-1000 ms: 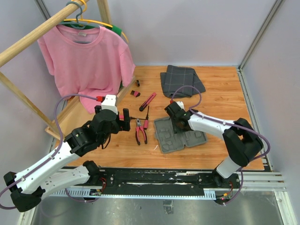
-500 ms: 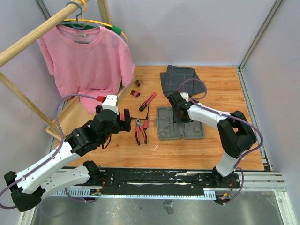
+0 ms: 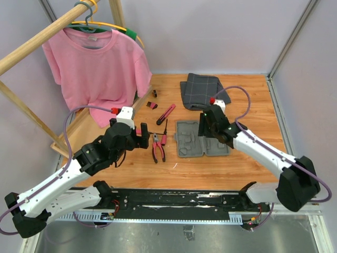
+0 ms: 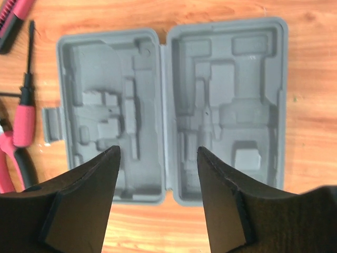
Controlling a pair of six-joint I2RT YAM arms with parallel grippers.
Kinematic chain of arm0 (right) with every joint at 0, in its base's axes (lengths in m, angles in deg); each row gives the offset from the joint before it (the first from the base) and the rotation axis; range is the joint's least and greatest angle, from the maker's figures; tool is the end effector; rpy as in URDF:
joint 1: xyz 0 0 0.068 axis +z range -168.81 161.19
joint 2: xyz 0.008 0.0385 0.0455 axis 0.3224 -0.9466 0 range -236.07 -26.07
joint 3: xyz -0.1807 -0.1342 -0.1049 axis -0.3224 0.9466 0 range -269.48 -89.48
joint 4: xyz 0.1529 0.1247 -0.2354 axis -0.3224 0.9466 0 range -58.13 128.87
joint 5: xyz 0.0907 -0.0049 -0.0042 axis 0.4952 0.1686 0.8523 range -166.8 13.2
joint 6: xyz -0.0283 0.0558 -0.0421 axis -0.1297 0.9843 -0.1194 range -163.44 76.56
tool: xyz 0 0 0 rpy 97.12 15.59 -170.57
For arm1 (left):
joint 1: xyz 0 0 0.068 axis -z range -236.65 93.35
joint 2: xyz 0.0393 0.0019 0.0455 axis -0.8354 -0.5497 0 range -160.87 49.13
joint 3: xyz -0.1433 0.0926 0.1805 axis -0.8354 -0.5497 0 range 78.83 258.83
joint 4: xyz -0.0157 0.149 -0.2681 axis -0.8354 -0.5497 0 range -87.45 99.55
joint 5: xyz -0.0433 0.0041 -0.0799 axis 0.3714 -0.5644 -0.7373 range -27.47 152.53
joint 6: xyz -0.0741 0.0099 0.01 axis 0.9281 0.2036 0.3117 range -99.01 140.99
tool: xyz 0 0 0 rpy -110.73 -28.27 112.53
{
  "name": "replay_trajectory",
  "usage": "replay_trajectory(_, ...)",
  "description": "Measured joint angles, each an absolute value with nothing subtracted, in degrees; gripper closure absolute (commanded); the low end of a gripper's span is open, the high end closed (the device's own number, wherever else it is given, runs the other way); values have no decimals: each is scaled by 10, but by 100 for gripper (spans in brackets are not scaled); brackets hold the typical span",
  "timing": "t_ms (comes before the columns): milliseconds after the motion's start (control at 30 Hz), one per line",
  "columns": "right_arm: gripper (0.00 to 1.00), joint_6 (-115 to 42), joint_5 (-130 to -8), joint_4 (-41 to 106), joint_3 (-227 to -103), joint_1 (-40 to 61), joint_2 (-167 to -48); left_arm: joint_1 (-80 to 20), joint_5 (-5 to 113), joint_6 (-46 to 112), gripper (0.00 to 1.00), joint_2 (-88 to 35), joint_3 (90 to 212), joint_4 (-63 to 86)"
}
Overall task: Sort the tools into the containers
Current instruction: Adjust the storage box at the center of the board.
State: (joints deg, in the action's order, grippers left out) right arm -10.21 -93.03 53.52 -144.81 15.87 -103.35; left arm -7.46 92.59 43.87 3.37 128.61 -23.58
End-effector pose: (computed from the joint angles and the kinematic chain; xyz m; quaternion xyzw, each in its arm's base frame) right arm 0.3060 0.1900 0.1991 0.0441 0.9106 0.1102 0.3959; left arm 0.1905 -0.1720 0.3021 0.0615 0.8406 -0.1071 0.5273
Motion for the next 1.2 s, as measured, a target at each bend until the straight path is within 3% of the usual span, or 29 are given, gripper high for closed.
replay_trajectory(433, 20, -111, -908, 526, -1302, 159, -860, -75, 924, 435, 1, 12, 1286, -236)
replay_trajectory(867, 20, -118, -868, 571, -1268, 159, -773, -75, 944, 487, 1, -3, 1286, -240)
replay_trajectory(1200, 21, -133, -869, 598, -1226, 159, -690, -95, 975, 520, 4, -187, 1340, -199)
